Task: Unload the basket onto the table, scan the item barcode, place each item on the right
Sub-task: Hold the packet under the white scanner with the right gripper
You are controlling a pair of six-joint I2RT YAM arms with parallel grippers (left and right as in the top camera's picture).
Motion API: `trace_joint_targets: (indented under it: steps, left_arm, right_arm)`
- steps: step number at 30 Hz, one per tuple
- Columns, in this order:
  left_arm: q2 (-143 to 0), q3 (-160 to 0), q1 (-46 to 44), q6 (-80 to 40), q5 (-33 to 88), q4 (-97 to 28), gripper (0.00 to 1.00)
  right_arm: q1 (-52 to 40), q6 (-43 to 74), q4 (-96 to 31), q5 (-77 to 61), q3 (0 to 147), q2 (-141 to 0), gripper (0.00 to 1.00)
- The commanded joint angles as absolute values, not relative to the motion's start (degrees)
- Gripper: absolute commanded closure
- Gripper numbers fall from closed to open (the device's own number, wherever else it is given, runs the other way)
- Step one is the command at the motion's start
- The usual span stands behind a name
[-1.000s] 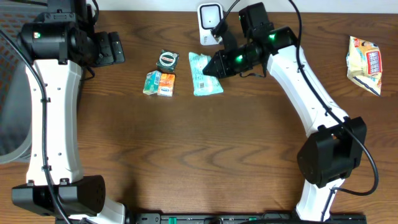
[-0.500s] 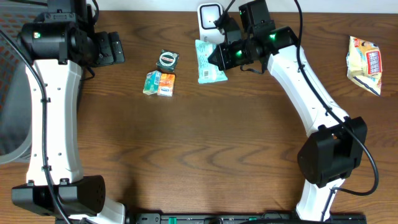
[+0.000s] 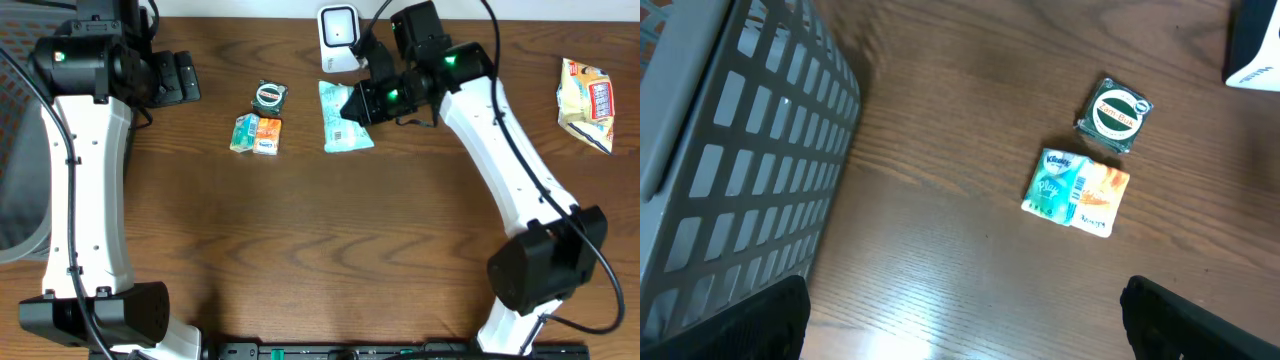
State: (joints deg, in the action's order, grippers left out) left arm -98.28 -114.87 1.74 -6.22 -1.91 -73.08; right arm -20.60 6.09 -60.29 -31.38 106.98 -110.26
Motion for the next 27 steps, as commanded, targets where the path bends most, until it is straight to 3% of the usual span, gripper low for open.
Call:
trace_joint_targets:
  steps: [1,16,27]
  left_arm:
    - [-98.50,-114.59,1.98,-6.74,-2.83,-73.08,0.02]
    - [-98.50,-114.59,1.96,-6.72,-2.83,-73.08,0.03]
    - [-98.50,-114.59,1.98,-6.74,-2.83,-73.08,0.02]
  right_arm:
    - [-20.56,5.91,-60.80,-30.28,107.13,-107.68,0.99]
    - [-20.56,0.19,-49.89,-28.27,105.19,-107.94,0.99]
    - [-20.67,0.34,-53.54,-29.26,105.14,-107.94,0.99]
